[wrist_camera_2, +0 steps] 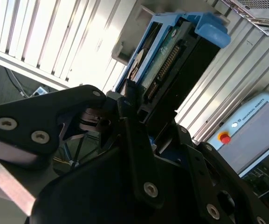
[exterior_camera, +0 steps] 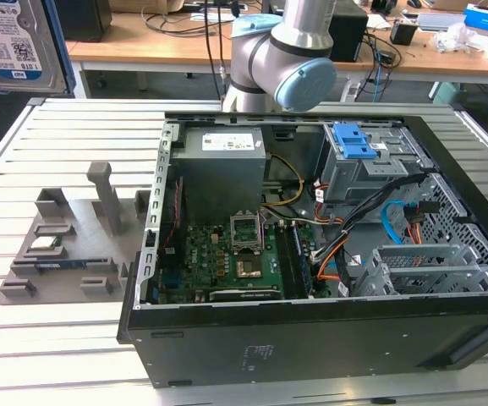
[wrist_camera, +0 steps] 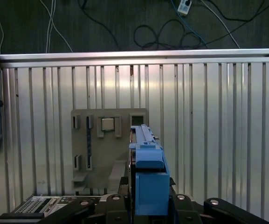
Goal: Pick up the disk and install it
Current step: 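Pick up the disk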
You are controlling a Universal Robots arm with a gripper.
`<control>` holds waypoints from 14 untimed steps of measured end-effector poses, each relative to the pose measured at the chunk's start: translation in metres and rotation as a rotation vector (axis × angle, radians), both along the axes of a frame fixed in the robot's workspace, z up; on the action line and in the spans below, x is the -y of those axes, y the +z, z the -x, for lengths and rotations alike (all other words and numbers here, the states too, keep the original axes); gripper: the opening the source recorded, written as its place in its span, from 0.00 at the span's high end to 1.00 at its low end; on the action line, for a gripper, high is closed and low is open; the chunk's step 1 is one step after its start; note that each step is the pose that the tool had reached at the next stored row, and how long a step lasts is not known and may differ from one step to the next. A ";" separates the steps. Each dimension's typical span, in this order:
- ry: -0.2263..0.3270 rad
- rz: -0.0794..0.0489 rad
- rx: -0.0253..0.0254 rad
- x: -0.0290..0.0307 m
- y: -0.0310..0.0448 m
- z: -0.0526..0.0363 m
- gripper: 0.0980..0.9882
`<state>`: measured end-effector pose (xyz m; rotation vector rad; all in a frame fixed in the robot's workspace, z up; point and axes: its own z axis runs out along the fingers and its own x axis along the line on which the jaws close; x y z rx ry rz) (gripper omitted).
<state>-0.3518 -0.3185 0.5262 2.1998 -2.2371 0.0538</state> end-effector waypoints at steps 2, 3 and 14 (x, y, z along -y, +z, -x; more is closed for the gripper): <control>0.000 0.000 0.0000 0.0000 0.0017 0.0000 0.70; 0.000 0.000 0.0001 0.0000 0.0017 0.0000 0.70; 0.000 0.000 0.0000 0.0000 0.0020 -0.0201 0.70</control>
